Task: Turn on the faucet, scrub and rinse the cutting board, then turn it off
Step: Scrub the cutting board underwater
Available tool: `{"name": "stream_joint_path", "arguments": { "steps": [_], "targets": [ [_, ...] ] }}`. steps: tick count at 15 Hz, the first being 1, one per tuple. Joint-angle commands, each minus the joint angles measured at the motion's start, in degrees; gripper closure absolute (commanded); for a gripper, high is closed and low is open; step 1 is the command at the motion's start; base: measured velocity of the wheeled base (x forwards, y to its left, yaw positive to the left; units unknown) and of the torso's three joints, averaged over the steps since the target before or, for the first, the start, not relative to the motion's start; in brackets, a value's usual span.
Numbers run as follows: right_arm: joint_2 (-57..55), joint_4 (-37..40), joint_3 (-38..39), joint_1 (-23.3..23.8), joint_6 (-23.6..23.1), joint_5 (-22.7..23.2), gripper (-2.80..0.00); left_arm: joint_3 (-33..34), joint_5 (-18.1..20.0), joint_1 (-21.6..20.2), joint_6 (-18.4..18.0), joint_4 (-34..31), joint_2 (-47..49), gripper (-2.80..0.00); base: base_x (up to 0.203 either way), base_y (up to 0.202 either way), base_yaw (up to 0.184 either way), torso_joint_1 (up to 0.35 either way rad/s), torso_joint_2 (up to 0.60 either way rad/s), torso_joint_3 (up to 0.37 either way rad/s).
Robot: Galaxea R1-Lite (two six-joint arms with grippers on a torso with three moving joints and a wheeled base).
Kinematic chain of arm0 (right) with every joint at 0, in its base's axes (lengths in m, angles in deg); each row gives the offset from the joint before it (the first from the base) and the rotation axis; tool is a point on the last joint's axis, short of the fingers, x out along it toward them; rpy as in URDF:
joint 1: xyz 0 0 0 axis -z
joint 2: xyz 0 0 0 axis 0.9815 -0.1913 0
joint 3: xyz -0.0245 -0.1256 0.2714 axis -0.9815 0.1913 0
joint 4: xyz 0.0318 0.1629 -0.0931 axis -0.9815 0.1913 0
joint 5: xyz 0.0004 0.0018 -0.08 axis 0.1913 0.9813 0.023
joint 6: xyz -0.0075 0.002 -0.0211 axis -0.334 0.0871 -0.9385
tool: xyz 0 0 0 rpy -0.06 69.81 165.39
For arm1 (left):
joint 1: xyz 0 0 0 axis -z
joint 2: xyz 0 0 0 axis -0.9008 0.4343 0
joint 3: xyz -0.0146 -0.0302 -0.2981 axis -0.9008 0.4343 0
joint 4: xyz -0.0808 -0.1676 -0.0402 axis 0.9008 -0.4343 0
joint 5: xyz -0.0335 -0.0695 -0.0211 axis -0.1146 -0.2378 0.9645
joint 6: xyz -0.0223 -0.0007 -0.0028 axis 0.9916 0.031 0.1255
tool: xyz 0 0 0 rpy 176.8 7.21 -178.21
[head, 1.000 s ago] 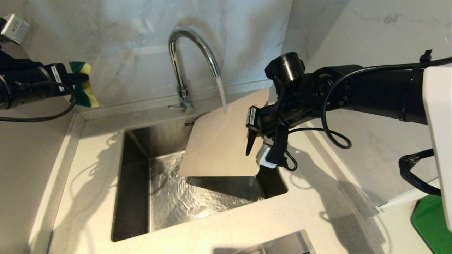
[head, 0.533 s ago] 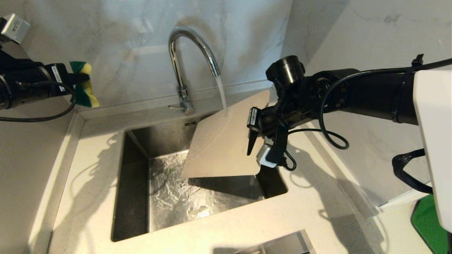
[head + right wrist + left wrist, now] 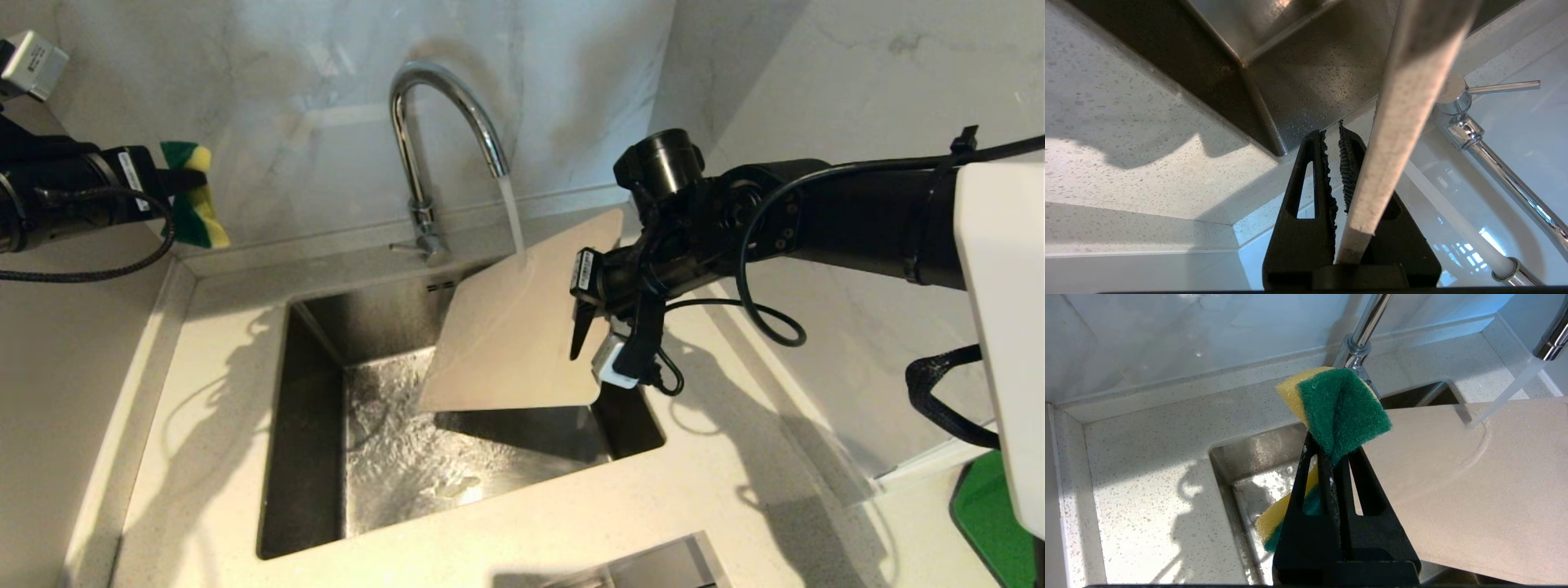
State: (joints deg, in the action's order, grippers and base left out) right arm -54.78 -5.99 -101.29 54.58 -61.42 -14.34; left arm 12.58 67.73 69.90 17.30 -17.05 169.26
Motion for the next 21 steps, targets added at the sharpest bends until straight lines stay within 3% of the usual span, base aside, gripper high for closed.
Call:
{"name": "stream_joint_path", "arguments": {
  "steps": [1, 8, 15, 19, 21],
  "targets": [
    [0.19, 0.28, 0.02, -0.04, -0.87, 0.16, 0.00, -0.01, 0.04, -0.02, -0.02, 0.07, -0.17, 0.00, 0.000, 0.000, 0.000, 0.000, 0.00, 0.000],
    [0.19, 2.26, 0.46, -1.04, -0.96, 0.95, 0.00, -0.01, 0.04, -0.02, 0.07, 0.07, 0.01, 0.00, 0.000, 0.000, 0.000, 0.000, 0.00, 0.000],
    [1.10, 2.65, 0.46, -5.22, -0.57, 0.95, 0.00, 0.08, 0.16, 0.27, 0.24, -0.02, 0.24, 0.00, 0.000, 0.000, 0.000, 0.000, 0.00, 0.000],
    [1.50, 2.65, 0.46, -7.60, 0.45, 0.95, 0.00, 0.72, 0.29, 4.24, 1.59, 0.04, 1.76, 0.00, 0.000, 0.000, 0.000, 0.000, 0.00, 0.000],
    [1.79, 2.65, 0.46, -7.69, 0.45, 0.95, 0.00, 0.78, 0.50, 6.98, 5.11, -0.02, 1.84, 0.00, 0.000, 0.000, 0.000, 0.000, 0.00, 0.000]
  ]
}}
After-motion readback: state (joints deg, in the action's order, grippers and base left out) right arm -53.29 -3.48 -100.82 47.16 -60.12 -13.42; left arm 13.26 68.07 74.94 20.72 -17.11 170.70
